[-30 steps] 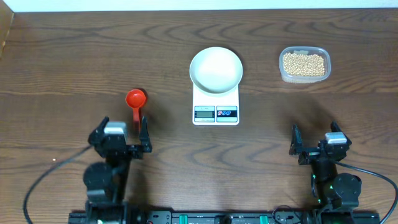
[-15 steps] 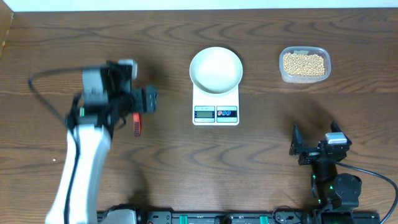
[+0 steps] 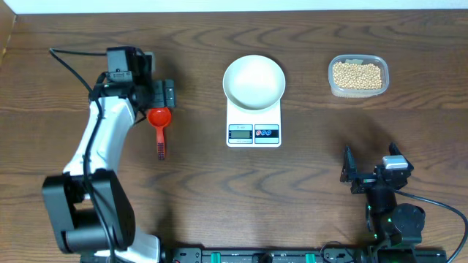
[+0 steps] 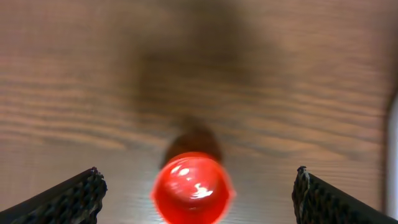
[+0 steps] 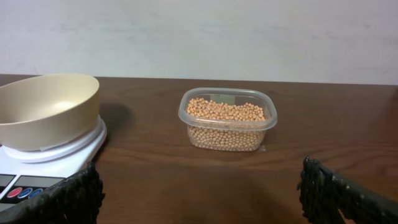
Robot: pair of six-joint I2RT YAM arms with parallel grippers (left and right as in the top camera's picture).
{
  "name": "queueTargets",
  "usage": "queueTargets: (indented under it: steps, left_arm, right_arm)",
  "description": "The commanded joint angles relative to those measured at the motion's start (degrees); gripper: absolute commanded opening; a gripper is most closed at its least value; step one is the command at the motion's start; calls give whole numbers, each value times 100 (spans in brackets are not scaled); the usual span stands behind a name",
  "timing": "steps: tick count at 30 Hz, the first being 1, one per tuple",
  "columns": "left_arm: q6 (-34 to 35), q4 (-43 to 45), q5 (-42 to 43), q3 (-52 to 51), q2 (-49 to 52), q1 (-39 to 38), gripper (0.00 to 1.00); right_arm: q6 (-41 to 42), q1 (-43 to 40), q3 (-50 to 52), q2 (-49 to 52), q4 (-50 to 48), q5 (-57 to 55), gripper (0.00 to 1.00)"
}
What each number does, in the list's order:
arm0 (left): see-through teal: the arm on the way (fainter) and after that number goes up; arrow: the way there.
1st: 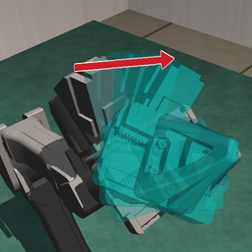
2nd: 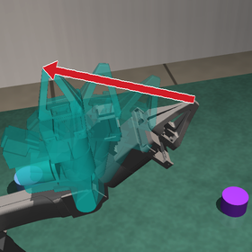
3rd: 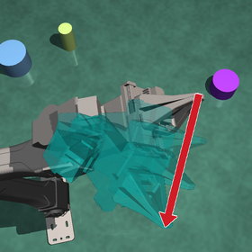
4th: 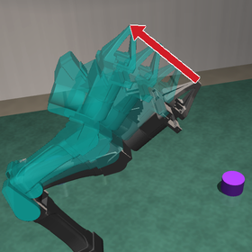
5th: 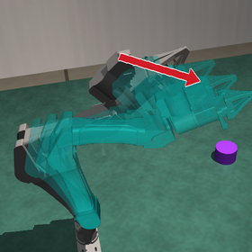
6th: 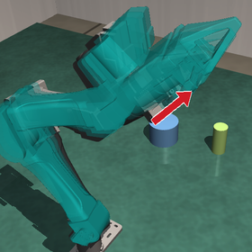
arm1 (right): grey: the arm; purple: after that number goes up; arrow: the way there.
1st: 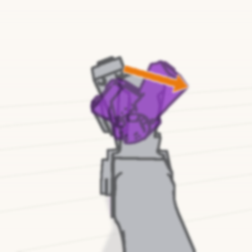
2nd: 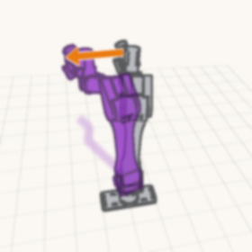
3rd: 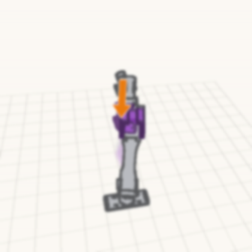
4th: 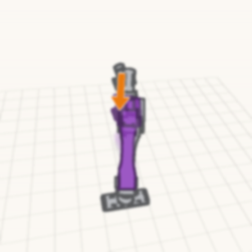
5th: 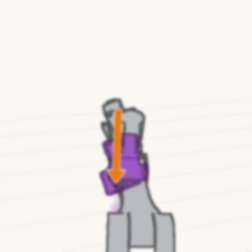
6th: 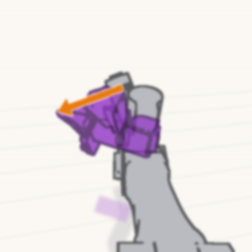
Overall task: Scoop item into bowl and weigh 50g on scale
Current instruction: 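Reach the left gripper down and grasp the red scoop's handle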
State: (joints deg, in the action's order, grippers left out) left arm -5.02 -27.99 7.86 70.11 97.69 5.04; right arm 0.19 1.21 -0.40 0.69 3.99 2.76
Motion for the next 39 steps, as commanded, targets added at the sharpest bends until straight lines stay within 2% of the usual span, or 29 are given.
queueTargets:
  steps: [1,10,22,27,28,29,34,36,39]
  left_arm:
    - [81,-42,20,94,251,334,98]
    - [42,-90,63,94,841,612,100]
    - [42,-125,66,46,1423,629,91]
    - [284,-116,70,46,1478,625,92]
    - [313,-81,72,46,1478,625,97]
    - [352,-22,72,46,1478,625,98]
    - [664,205,70,46,1478,625,97]
    - [662,223,68,46,1478,625,77]
    - [662,225,68,46,1478,625,51]
  right_arm:
    - [37,37,9,-31,24,-26,99]
    - [37,37,9,-31,24,-26,99]
    - [37,37,9,-31,24,-26,99]
    - [37,37,9,-31,24,-26,99]
    - [37,37,9,-31,24,-26,99]
    - [39,37,9,-31,24,-26,99]
    - [39,37,9,-31,24,-26,99]
    - [39,37,9,-31,24,-26,99]
    - [37,37,9,-31,24,-26,99]
